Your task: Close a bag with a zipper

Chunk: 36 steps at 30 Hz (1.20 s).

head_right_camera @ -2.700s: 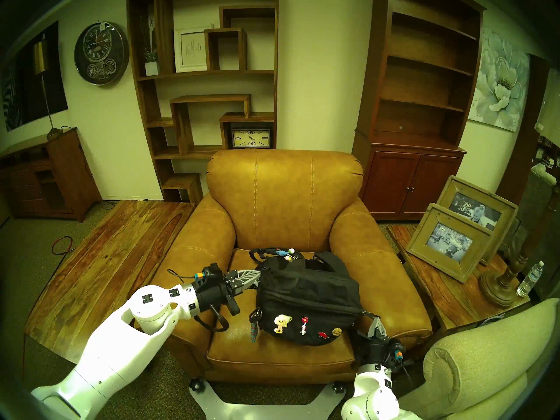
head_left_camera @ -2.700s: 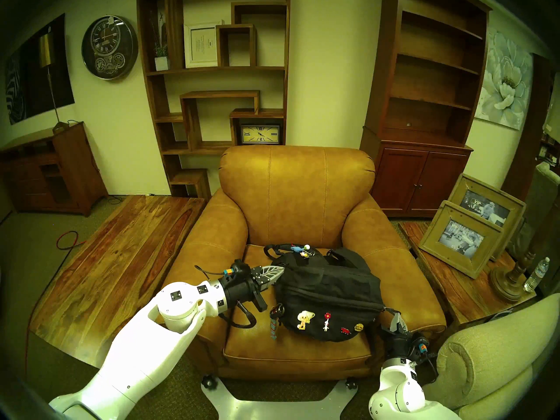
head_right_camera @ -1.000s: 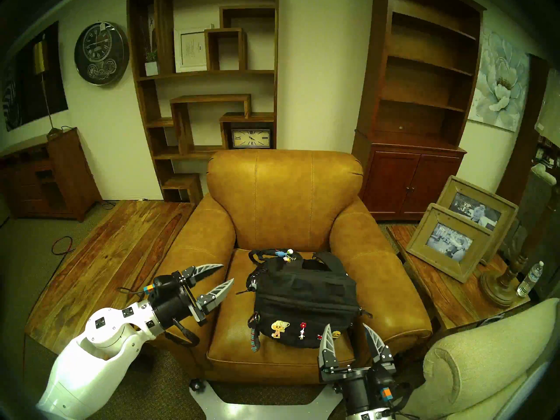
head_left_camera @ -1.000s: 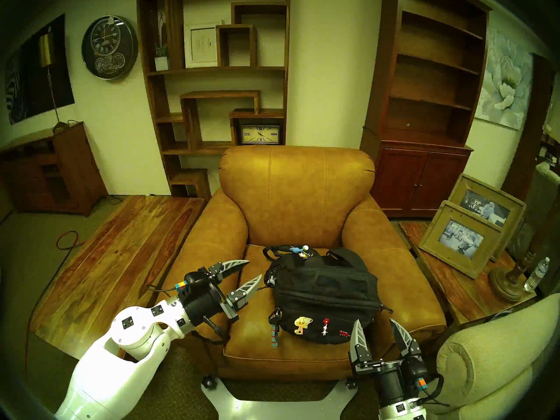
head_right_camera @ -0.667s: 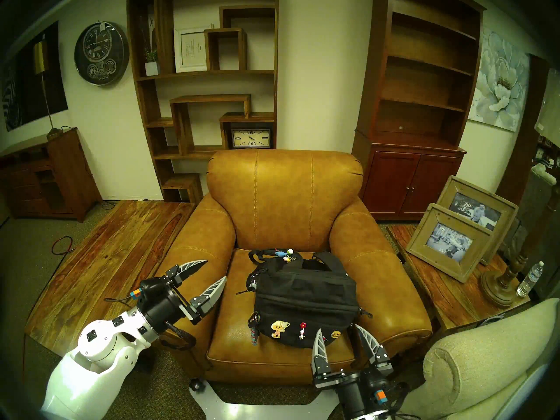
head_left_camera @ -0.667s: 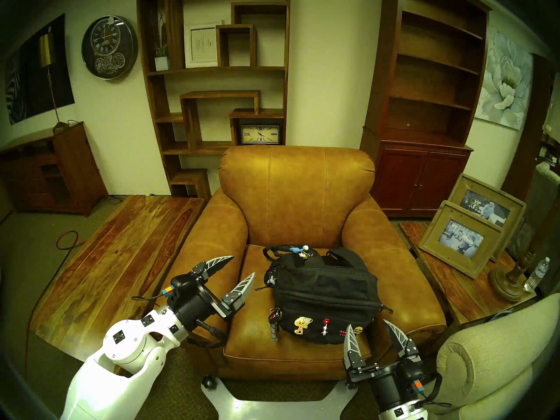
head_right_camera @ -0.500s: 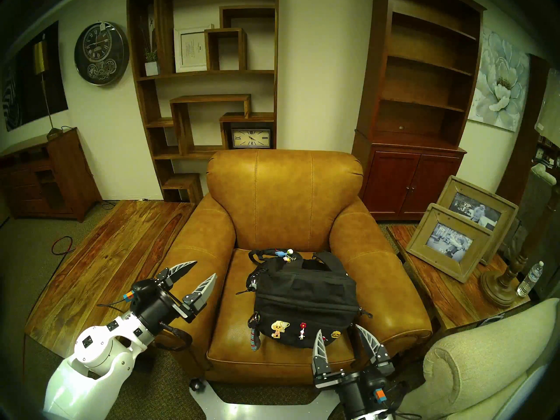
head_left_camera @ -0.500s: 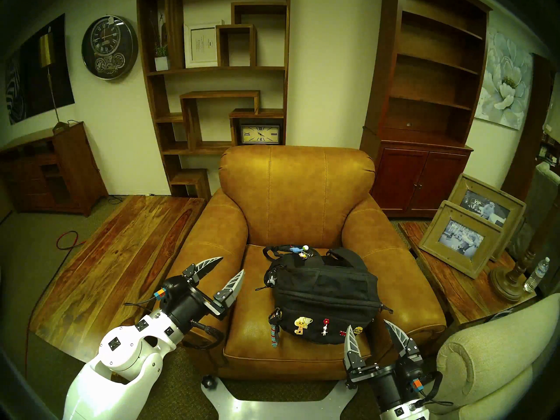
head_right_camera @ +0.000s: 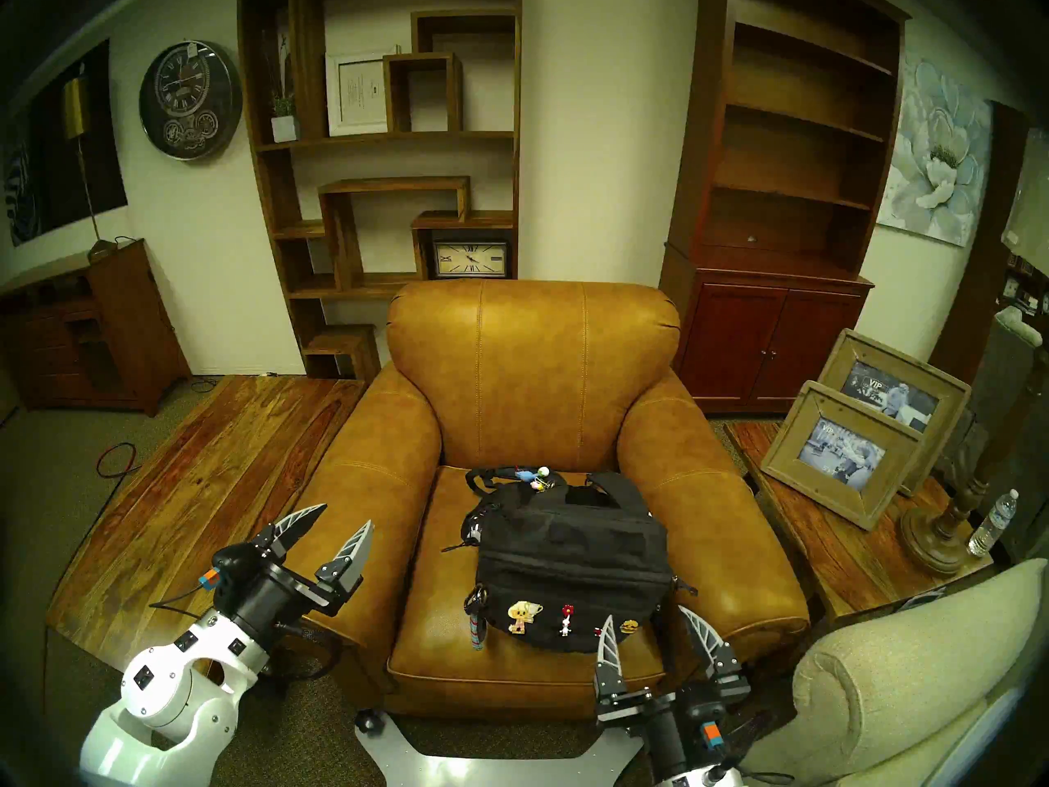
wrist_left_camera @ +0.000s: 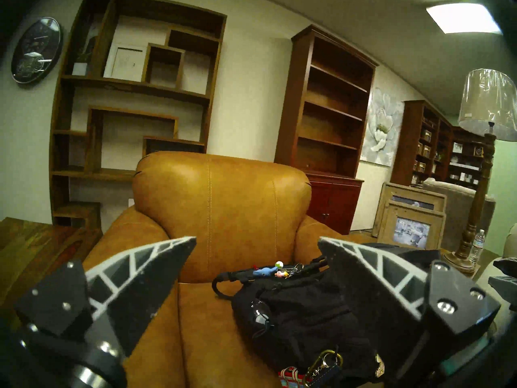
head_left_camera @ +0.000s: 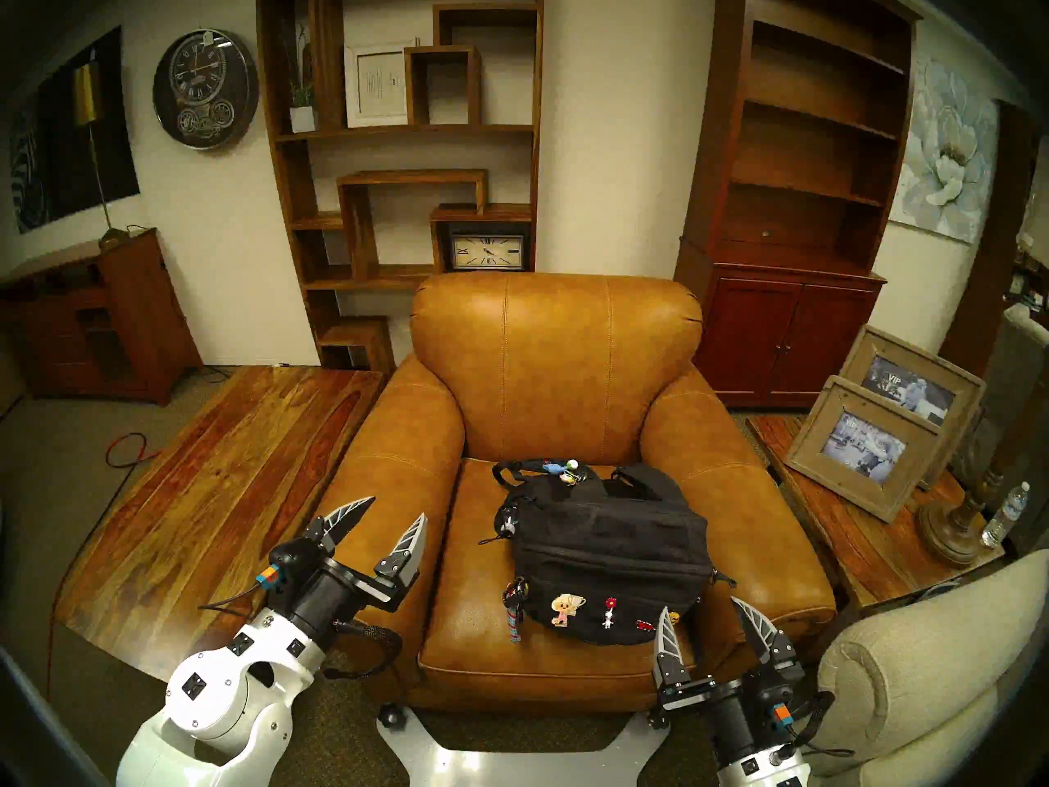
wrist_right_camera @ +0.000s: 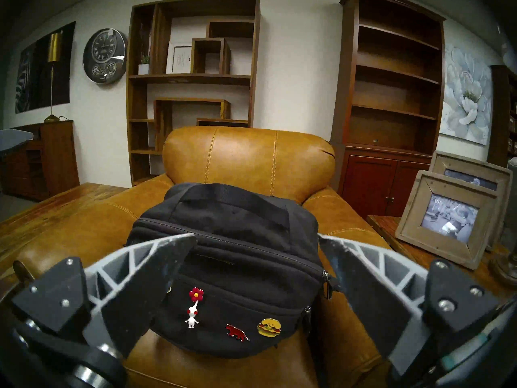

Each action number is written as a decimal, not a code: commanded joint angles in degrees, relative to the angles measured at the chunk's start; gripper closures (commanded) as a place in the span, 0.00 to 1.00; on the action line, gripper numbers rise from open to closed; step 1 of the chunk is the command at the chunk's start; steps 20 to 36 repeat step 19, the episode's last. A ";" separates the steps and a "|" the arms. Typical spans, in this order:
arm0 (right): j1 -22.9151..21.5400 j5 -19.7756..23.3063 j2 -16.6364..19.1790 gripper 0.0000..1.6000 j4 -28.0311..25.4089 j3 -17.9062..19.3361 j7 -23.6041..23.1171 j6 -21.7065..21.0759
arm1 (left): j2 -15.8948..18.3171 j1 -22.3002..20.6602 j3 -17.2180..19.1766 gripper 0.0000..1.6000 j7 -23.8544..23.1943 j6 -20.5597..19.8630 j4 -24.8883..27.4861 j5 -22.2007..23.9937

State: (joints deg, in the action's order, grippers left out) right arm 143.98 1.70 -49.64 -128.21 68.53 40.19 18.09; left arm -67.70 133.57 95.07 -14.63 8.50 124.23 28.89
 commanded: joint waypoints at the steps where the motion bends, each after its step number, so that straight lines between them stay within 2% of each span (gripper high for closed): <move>1: 0.13 -0.88 -0.14 0.00 -1.56 -0.09 0.35 -0.07 | -1.48 5.94 1.13 0.00 1.65 0.21 4.54 -0.84; 9: 0.20 -1.24 -0.34 0.00 -1.63 -0.11 0.49 -0.35 | -1.76 7.28 1.17 0.00 2.70 0.16 5.56 -1.57; 36: 0.27 -1.33 -0.42 0.00 -1.62 -0.06 0.44 -0.29 | -1.77 7.48 1.11 0.00 3.01 0.16 5.73 -1.76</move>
